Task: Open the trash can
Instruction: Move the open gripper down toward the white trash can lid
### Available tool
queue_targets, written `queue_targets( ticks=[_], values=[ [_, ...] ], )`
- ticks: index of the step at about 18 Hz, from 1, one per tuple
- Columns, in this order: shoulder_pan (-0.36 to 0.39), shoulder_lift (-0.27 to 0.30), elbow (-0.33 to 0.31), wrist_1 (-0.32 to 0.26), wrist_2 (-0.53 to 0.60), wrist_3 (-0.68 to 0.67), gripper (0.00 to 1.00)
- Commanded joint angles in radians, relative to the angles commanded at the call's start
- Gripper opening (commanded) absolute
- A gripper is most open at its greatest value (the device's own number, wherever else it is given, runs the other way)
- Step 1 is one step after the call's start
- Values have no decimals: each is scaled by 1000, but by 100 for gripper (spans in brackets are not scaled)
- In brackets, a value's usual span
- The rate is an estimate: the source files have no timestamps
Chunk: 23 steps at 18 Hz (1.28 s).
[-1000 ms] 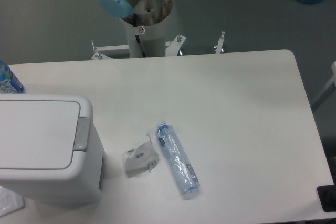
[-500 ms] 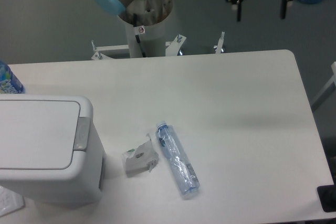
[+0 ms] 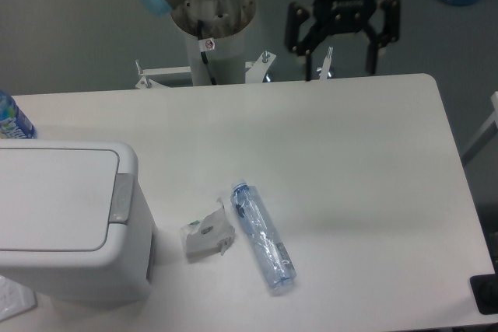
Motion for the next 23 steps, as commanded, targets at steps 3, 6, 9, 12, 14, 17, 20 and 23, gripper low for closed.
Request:
queue_targets(
  ticks=[3,6,9,12,14,17,20,23],
  values=[
    [-49,-28,-6,61,-22,-88,100],
    [-98,-71,-6,155,-22,-170,100],
    [-144,-98,-8,172,-17,-184,100],
    [-190,-136,8,179,-17,-183,100],
    [-225,-155,15,202,-16,-186,100],
    [-270,-179,11,203,-12,-188,100],
    [-295,-190,15,203,-12,-192,100],
    [-318,-209,18,204,-6,-217,100]
  ],
)
